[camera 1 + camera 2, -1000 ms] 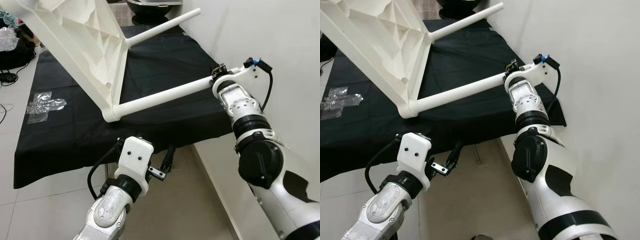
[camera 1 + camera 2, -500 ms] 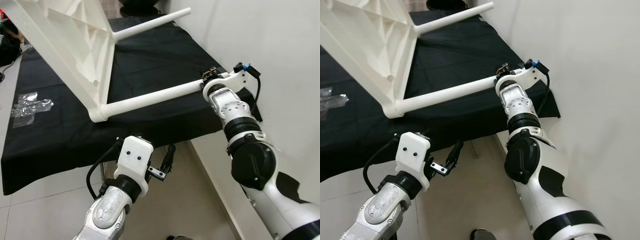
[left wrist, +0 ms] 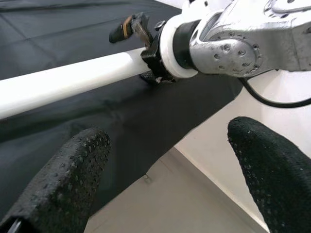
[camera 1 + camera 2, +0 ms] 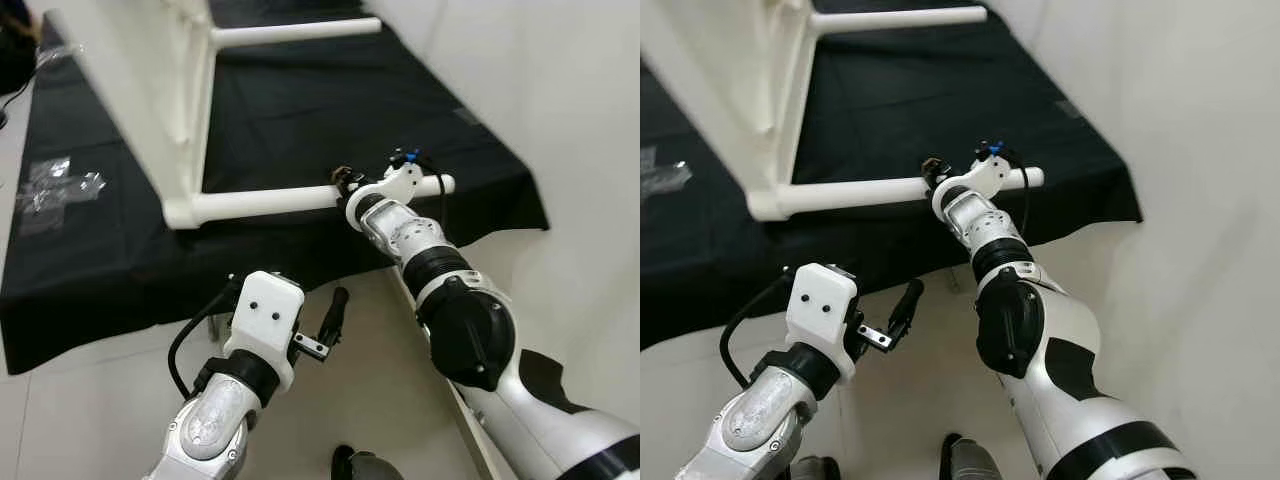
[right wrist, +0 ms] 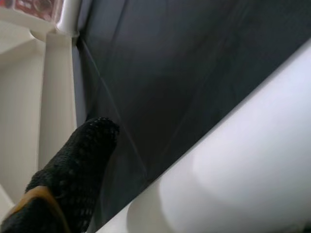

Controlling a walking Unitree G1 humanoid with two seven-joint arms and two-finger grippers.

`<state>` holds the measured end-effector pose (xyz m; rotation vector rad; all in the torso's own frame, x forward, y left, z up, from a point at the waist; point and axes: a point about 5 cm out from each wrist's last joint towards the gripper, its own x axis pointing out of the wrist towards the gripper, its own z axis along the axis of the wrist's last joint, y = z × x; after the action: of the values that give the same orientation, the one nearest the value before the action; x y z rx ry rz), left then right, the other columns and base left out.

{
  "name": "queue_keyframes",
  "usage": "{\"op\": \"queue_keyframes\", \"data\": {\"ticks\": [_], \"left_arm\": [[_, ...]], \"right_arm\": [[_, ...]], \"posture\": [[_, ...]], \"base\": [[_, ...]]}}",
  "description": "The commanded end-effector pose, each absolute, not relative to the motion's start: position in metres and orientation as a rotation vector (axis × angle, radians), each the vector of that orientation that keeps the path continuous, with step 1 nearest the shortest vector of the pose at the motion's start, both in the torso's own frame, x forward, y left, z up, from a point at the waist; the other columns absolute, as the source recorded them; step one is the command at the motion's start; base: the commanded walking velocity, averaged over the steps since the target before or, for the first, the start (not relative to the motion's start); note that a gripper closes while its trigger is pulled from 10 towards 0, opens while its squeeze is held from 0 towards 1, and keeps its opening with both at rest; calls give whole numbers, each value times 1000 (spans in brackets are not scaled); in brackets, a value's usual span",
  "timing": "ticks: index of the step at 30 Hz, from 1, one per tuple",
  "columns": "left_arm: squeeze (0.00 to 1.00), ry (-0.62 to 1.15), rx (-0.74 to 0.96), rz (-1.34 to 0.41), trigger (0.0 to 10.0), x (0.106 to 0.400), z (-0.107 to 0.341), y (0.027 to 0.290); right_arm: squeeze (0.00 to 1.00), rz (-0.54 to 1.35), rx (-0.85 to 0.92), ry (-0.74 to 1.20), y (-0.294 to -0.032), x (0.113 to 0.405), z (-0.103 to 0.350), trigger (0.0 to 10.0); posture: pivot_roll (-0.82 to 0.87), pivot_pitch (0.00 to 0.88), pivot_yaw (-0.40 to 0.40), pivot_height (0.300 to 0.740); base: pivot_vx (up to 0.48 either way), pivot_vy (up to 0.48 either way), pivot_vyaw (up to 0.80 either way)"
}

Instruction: Building children table

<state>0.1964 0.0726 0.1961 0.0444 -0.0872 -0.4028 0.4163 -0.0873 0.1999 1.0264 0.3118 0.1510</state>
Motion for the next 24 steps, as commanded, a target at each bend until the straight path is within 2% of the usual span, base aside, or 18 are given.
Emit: {"op": "queue_keyframes", "data": {"ticks": [1, 13, 24], "left_arm": [[0, -77, 41, -411, 10000, 195, 195, 71], [0, -86, 43, -406, 10000, 199, 197, 70], [0, -95, 44, -407, 10000, 202, 196, 70]], "right_arm": [[0, 175, 1027, 303, -87, 417, 205, 10000], [0, 207, 903, 446, -90, 412, 190, 10000], [0, 285, 987, 495, -109, 409, 195, 10000]], "posture": [[104, 215, -95, 740], [95, 203, -101, 740], [78, 190, -97, 740]], "base": [[0, 0, 0], [0, 0, 0], [0, 0, 0]]}}
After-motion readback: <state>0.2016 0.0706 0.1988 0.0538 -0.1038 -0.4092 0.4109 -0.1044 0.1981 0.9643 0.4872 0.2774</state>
